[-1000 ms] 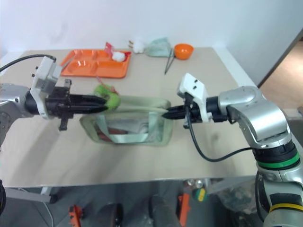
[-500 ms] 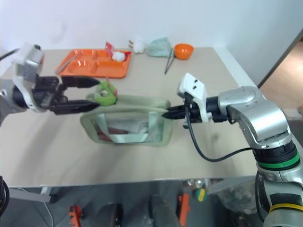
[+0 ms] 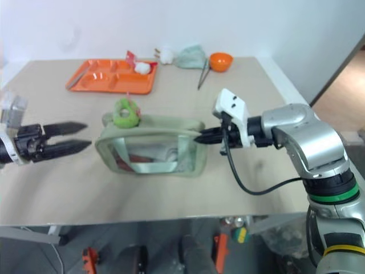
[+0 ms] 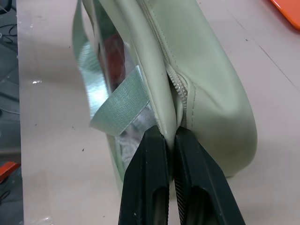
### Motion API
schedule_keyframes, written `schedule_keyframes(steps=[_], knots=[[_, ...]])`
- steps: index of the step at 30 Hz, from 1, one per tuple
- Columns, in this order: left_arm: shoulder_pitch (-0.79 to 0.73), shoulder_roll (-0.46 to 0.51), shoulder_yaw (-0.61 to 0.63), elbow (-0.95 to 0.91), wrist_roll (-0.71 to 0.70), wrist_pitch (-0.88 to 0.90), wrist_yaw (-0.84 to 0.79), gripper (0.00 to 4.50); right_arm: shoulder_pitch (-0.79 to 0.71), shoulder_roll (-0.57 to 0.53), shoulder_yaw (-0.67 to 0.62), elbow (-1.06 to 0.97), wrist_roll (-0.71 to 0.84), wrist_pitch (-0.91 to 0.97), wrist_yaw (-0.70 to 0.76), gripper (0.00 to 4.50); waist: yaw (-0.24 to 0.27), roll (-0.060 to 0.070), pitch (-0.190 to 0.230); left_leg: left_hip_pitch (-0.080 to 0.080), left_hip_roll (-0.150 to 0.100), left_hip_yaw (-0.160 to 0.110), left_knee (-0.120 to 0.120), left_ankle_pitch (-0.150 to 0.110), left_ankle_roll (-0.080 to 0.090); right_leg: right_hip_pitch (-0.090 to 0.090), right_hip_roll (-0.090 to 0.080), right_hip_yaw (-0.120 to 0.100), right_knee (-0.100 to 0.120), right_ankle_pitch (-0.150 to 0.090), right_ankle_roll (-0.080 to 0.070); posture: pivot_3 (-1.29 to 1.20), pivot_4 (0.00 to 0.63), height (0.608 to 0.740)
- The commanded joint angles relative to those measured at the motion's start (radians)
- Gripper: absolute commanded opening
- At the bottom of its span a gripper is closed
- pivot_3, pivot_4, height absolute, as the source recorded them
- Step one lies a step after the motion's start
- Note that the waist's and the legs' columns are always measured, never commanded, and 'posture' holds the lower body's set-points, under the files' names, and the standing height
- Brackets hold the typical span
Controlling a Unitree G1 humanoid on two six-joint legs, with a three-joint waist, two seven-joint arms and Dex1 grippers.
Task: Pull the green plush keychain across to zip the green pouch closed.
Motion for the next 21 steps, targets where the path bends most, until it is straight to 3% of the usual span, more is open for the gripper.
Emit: schedule_keyframes(steps=[1, 10, 11, 21], knots=[[0.019, -0.011, -0.043, -0.033, 0.036, -0.036, -0.006, 4.24, -0.025, 0.015, 0.009, -0.001, 0.001, -0.010, 0.007, 0.00, 0.000, 0.000, 0.000, 0.000, 0.000, 0.000, 0.000, 0.000, 0.000, 0.000, 0.000, 0.000, 0.000, 0.000, 0.000, 0.00, 0.150, 0.740], [-0.015, -0.051, -0.116, -0.046, 0.047, -0.038, -0.001, 4.24, -0.026, 0.009, 0.003, -0.015, 0.004, 0.002, 0.009, 0.00, -0.002, 0.000, 0.000, 0.000, 0.002, 0.001, -0.002, 0.000, 0.000, -0.001, 0.003, 0.001, 0.000, 0.000, -0.001, 0.00, 0.150, 0.740], [-0.024, -0.056, -0.117, -0.040, 0.045, -0.037, 0.002, 3.73, -0.023, 0.006, 0.001, -0.019, 0.005, 0.005, 0.008, 0.00, -0.002, 0.000, 0.000, 0.000, 0.003, 0.001, -0.002, 0.000, 0.000, -0.001, 0.003, 0.001, 0.000, 0.000, -0.001, 0.00, 0.150, 0.740], [-0.075, -0.080, -0.128, -0.021, 0.050, -0.037, 0.010, 0.44, -0.007, -0.004, -0.009, -0.033, 0.008, 0.016, -0.001, 0.00, -0.002, 0.000, 0.000, 0.000, 0.002, 0.001, -0.001, 0.000, 0.000, -0.001, 0.003, 0.001, 0.000, 0.000, -0.001, 0.00, 0.150, 0.740]])
